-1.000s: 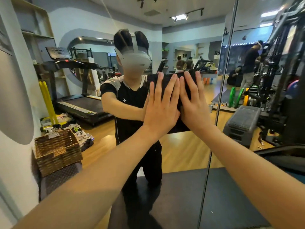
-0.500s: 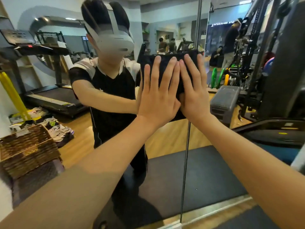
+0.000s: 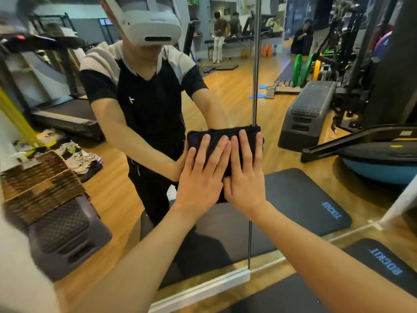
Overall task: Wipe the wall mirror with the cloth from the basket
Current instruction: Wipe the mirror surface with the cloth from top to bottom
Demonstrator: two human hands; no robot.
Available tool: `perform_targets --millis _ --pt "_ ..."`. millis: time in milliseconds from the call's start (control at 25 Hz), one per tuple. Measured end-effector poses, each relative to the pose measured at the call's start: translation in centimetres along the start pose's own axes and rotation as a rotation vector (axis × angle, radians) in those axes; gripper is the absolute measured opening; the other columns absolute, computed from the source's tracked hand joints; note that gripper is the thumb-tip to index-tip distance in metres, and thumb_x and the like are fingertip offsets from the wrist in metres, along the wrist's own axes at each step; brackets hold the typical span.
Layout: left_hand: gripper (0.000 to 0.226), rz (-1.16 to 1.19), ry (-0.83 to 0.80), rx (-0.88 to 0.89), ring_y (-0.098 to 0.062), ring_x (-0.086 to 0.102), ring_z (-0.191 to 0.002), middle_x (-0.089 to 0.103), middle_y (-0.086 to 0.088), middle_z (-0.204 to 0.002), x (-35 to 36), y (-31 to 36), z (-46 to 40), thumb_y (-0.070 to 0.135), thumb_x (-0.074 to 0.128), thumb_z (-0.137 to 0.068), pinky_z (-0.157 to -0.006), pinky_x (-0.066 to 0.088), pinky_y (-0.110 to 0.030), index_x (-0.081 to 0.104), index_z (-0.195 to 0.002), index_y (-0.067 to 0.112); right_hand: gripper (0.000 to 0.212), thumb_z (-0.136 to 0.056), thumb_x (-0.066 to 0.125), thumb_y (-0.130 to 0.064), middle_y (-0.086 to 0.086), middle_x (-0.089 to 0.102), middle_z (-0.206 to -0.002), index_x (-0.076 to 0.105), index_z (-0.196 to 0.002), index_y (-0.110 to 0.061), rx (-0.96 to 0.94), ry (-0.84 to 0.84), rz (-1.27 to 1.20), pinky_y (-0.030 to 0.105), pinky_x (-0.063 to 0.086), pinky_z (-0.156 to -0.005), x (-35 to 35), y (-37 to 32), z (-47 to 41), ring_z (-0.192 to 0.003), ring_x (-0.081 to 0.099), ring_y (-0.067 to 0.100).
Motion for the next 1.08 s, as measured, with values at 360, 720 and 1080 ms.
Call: perform_targets --millis 360,720,1080 --pt "0.062 -0.048 -0.014 0.004 -0.040 0.022 -0.152 0.025 -0.010 -0.166 -3.2 -10.9 7.3 0.021 0.033 -0.104 -0.124 0.020 -0.054 0.017 -0.163 0.009 0.070 -0.106 0.032 -0.037 0.023 0.011 -0.167 0.005 -0.164 -0.008 -0.034 0.005 -0.076 0.073 0.021 -0.119 3.8 -11.9 -1.2 -0.154 -0.001 0.053" --pt "0.082 -0.060 -0.063 -0.070 -0.037 0.005 -0.157 0.021 -0.008 -0.166 -6.3 -21.6 15.5 0.026 0.053 -0.098 -0.128 0.012 -0.052 0.007 -0.165 0.014 0.070 -0.105 0.029 -0.038 0.018 0.016 -0.165 0.006 -0.164 -0.011 -0.076 0.016 -0.179 0.068 0.010 -0.124 8.0 -24.6 -1.8 -0.157 -0.009 0.041" --pt "0.085 -0.163 -0.169 -0.218 -0.041 0.004 -0.157 0.005 -0.007 -0.172 -9.9 -34.1 27.4 0.028 0.056 -0.098 -0.127 0.013 -0.056 0.006 -0.165 0.013 0.080 -0.098 0.050 -0.028 0.016 0.015 -0.167 0.011 -0.164 -0.008 -0.221 -0.046 -0.179 0.069 0.007 -0.123 13.4 -41.2 -2.0 -0.156 -0.008 0.044"
Point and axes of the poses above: each hand's wrist, its own z-axis away from the middle knuckle, its own x-axis out of the palm, y = z × x, the point moved 1 cm from there along -z, towards the middle knuckle
